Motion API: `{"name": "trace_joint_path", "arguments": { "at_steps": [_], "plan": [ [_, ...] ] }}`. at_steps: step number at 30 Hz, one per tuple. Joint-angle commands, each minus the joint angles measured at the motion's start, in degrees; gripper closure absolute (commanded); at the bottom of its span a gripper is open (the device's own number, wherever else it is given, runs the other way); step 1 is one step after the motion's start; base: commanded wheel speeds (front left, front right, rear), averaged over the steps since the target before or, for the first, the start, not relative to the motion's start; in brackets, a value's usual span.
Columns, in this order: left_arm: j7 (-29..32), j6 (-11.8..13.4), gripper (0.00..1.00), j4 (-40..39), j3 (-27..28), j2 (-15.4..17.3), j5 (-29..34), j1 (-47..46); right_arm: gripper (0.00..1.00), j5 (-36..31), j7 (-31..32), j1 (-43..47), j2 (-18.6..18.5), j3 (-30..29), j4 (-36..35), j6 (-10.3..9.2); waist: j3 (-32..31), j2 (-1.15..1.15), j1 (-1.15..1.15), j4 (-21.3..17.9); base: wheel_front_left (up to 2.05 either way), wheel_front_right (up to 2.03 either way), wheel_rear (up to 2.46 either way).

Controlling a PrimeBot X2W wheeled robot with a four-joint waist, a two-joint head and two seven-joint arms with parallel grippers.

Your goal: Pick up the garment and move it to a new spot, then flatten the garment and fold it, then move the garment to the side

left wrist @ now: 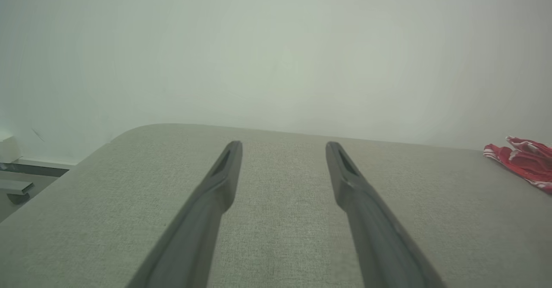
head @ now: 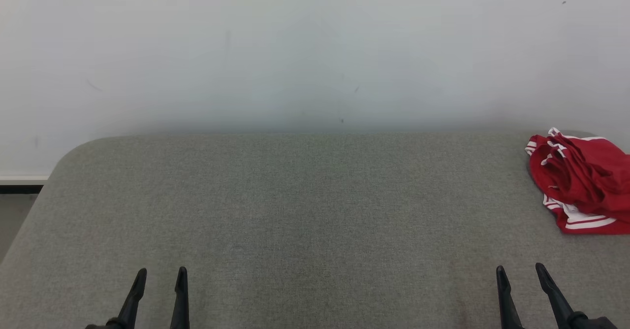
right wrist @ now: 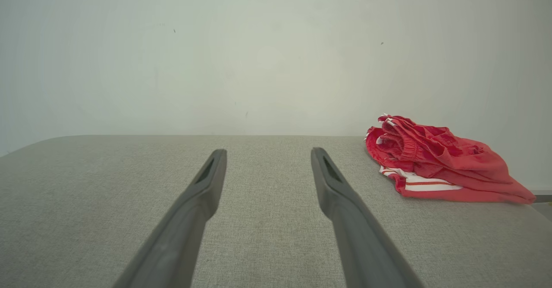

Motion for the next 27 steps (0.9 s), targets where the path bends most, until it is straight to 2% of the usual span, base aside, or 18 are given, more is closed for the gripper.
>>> {"name": "trace_joint_path", "arguments": {
  "at_steps": [1,9,10,16,27],
  "plan": [
    [0.0,0.02,0.0,0.23,-0.18,0.1,-0.42,0.78,0.0,-0.09,-0.06,-0.25,0.02,-0.11,-0.2,-0.17,-0.03,0.0,0.0,0.02,0.0,0.0,0.0],
    [0.0,-0.37,0.0,0.64,-1.17,0.65,-2.93,0.97,0.0,0.56,-0.14,-0.16,0.02,-0.34,0.4,-0.17,-0.08,0.0,0.0,0.08,0.0,0.0,0.0],
    [0.0,-0.4,1.0,0.56,-1.22,0.77,-3.0,1.02,1.0,0.64,-0.14,-0.19,0.05,-0.34,0.47,-0.17,-0.06,0.0,0.0,0.06,0.0,0.0,0.0],
    [0.16,-0.08,1.0,3.63,-1.25,0.01,-2.91,1.4,1.0,0.57,0.18,1.16,0.46,0.01,3.37,0.01,-0.06,0.0,0.0,0.07,0.0,0.0,0.0],
    [3.33,-0.14,1.0,4.43,-0.3,-0.06,-14.4,-0.41,1.0,12.64,3.27,-1.15,0.96,-0.85,4.27,0.0,0.4,0.0,0.0,-0.05,0.0,0.0,0.0]
  ]
}}
